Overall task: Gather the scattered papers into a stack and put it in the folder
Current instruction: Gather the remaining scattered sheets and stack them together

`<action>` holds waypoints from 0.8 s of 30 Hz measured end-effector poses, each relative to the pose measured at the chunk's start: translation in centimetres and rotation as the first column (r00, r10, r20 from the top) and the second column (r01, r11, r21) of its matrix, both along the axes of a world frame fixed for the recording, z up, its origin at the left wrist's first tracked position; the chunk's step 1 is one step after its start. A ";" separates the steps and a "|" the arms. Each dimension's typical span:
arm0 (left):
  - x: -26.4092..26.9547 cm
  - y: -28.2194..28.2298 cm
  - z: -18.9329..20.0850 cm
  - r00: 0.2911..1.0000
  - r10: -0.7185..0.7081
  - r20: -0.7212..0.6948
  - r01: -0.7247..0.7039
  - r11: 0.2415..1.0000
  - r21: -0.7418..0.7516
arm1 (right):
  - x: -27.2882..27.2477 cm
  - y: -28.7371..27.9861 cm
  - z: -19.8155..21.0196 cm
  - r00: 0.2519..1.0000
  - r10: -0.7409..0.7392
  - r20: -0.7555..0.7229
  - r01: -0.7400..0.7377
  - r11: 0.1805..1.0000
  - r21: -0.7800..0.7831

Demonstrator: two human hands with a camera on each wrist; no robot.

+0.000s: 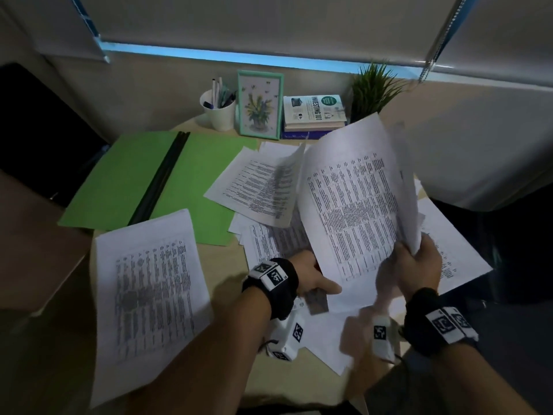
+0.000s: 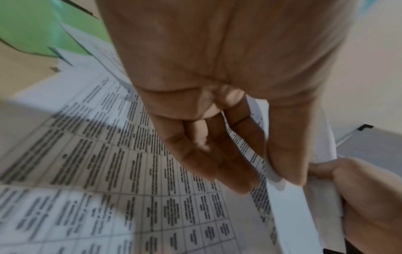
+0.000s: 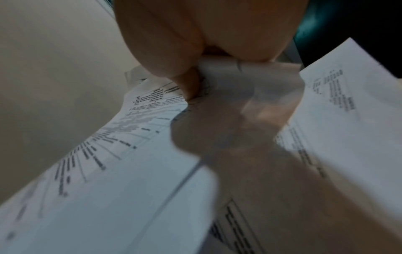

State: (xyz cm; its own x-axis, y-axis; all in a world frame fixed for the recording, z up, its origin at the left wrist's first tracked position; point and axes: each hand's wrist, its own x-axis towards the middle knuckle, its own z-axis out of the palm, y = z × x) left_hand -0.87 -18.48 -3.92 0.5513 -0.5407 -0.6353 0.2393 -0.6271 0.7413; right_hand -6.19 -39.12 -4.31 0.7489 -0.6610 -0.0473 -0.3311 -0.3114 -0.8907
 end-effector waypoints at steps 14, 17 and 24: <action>-4.2 10.7 -6.8 0.864 -0.070 0.498 -0.247 0.803 0.542 | 0.4 -0.2 -2.5 0.783 0.006 -0.622 -0.212 0.943 -0.257; -4.0 10.3 -6.2 0.891 0.055 0.451 -0.335 0.751 0.569 | -0.8 -0.7 -3.4 0.775 -0.053 -0.630 -0.152 0.951 -0.268; -2.5 7.2 -3.9 0.773 0.465 0.432 -0.634 0.582 0.510 | -1.3 -1.4 -3.2 0.824 -0.063 -0.563 -0.043 0.984 -0.172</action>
